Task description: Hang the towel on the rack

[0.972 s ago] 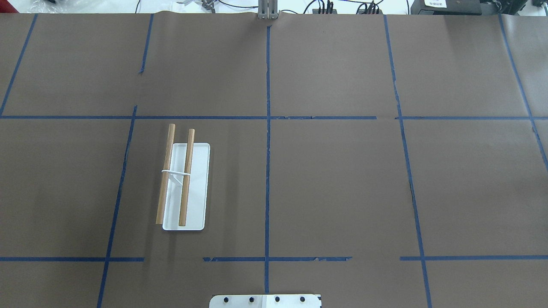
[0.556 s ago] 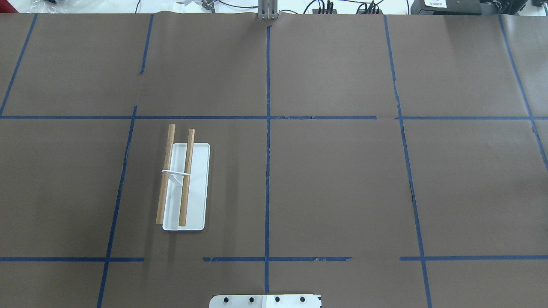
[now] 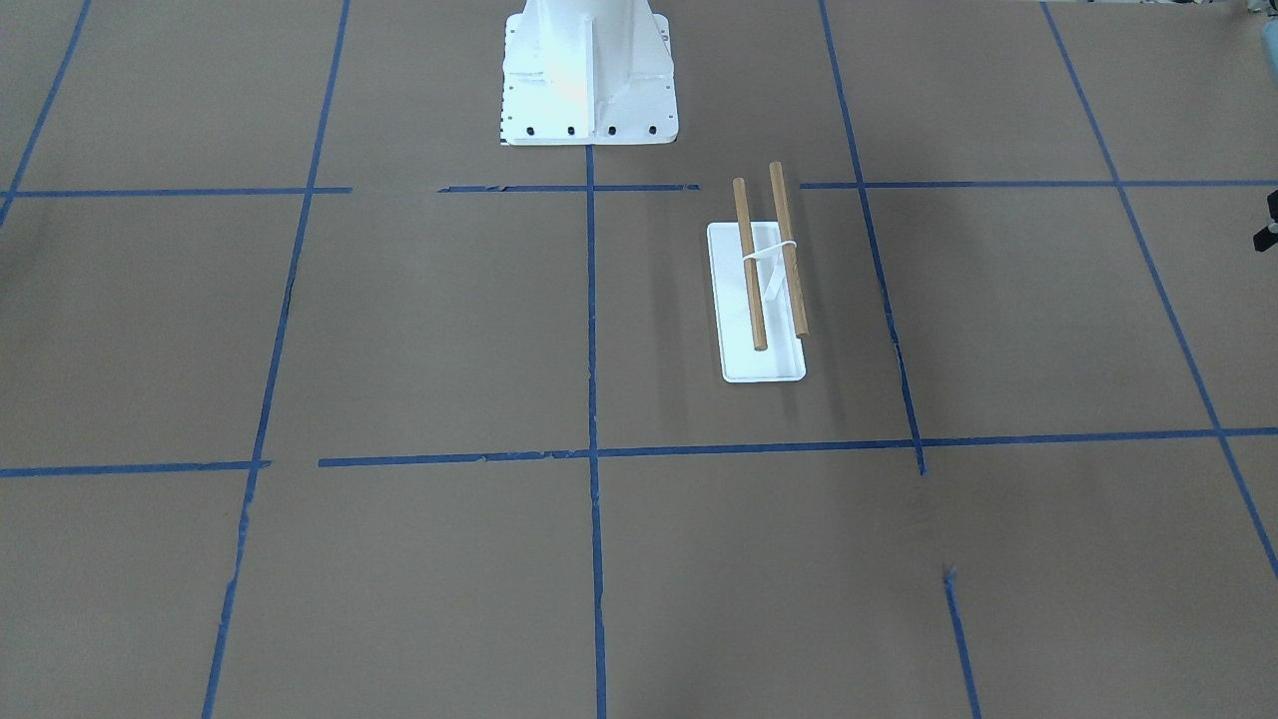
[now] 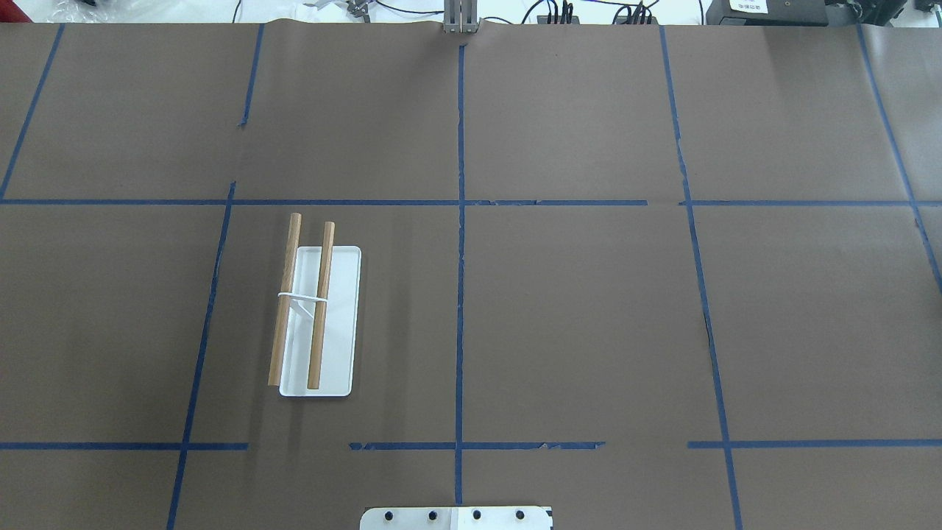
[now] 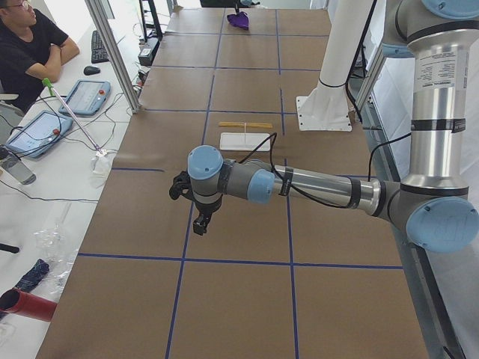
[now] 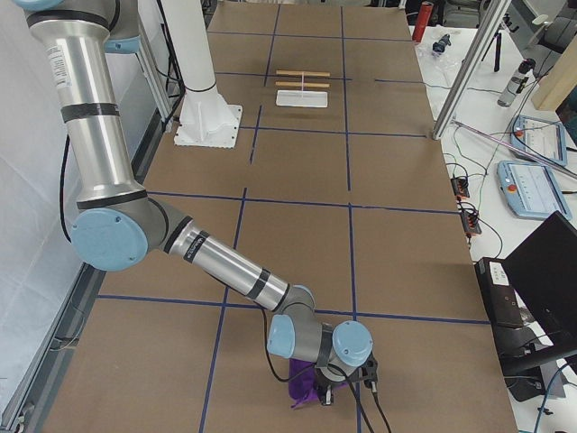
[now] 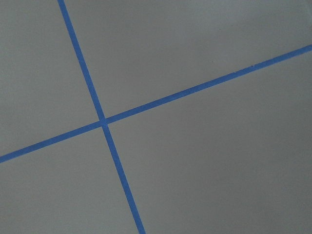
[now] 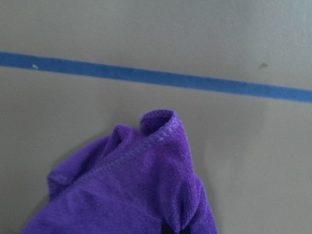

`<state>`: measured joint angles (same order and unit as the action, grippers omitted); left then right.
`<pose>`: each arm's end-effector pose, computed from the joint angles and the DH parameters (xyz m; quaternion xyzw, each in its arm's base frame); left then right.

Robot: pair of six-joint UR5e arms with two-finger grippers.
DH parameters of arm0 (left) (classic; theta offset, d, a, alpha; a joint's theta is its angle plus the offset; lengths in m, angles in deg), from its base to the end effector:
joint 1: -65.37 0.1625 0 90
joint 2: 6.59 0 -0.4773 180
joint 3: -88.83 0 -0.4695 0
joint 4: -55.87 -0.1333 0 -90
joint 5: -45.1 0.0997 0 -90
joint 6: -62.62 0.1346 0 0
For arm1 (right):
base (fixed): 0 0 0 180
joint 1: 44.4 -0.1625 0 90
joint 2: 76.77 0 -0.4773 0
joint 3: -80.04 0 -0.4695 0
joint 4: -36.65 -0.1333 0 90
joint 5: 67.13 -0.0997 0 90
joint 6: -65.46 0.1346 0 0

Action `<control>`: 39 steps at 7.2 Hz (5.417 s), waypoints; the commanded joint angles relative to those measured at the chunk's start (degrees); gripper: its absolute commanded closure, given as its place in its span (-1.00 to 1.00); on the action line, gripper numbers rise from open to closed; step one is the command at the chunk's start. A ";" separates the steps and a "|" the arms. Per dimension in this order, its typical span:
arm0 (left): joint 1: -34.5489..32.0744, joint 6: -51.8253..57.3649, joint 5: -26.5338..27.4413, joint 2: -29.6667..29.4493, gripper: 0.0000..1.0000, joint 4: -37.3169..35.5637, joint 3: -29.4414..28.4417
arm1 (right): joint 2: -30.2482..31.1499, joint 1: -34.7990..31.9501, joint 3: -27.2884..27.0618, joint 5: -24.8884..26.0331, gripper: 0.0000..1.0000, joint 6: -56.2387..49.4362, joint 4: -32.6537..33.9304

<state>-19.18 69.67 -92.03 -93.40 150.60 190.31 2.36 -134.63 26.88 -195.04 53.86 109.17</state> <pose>0.0183 -0.5566 0.6381 0.1095 0.3957 0.1442 0.9003 0.0530 -0.5948 0.9566 -0.0363 -0.3294 -0.0695 0.9409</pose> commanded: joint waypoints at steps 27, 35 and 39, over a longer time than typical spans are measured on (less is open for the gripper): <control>41.40 -128.96 2.65 -38.70 -0.77 23.92 -0.84 | -27.63 59.91 -68.57 29.13 1.00 108.90 10.89; 41.40 -127.99 2.57 -39.84 -0.64 23.92 -2.86 | -26.67 60.34 -69.27 29.13 1.00 103.19 10.62; 41.40 -127.90 2.57 -41.34 -0.01 23.84 -5.24 | -26.58 61.58 -70.50 29.48 1.00 99.40 10.71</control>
<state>22.21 -58.24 -89.46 -134.79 174.50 185.04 -24.25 -73.17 -43.11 -165.66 153.92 119.85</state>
